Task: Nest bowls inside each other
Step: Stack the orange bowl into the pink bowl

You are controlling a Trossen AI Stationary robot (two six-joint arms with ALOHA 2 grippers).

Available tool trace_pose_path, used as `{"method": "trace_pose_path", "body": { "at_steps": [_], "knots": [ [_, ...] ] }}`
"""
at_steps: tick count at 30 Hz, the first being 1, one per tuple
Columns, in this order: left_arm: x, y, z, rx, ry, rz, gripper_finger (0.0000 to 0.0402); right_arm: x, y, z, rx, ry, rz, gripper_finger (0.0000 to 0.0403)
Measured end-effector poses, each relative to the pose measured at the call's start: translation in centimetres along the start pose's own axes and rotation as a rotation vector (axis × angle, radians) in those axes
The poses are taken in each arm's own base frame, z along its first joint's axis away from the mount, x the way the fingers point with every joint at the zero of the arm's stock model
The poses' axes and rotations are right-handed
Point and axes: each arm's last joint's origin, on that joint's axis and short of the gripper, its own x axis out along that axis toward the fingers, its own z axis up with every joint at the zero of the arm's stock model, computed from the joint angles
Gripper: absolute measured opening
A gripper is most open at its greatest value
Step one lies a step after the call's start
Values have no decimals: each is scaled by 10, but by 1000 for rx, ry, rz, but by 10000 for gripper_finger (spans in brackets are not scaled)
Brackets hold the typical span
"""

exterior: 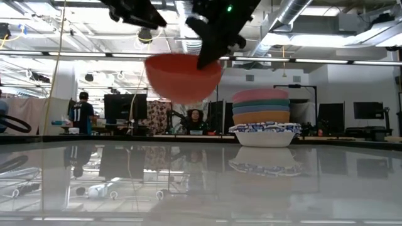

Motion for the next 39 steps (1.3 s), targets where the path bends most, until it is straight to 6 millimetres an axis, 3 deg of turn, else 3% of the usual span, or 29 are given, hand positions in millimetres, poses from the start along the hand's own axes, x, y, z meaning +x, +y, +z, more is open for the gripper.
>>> {"method": "trace_pose_path", "body": {
  "at_steps": [5,9,14,18,27,39],
  "knots": [
    [-24,12,13,11,-46,-25,272,-26,-52,13,28,34,-7,7],
    [-44,25,15,-24,-69,-106,273,-56,-119,18,129,73,-27,7],
    [-62,40,15,-115,-94,-236,273,-81,-198,12,380,99,-89,7],
    [-71,47,15,-176,-104,-344,273,-83,-231,5,487,132,-69,7],
    [-76,44,3,-156,-9,-534,273,-28,-246,-42,570,275,63,7],
    [-77,40,-6,-179,106,-619,273,-11,-252,-72,624,348,59,26]
  ]
}}
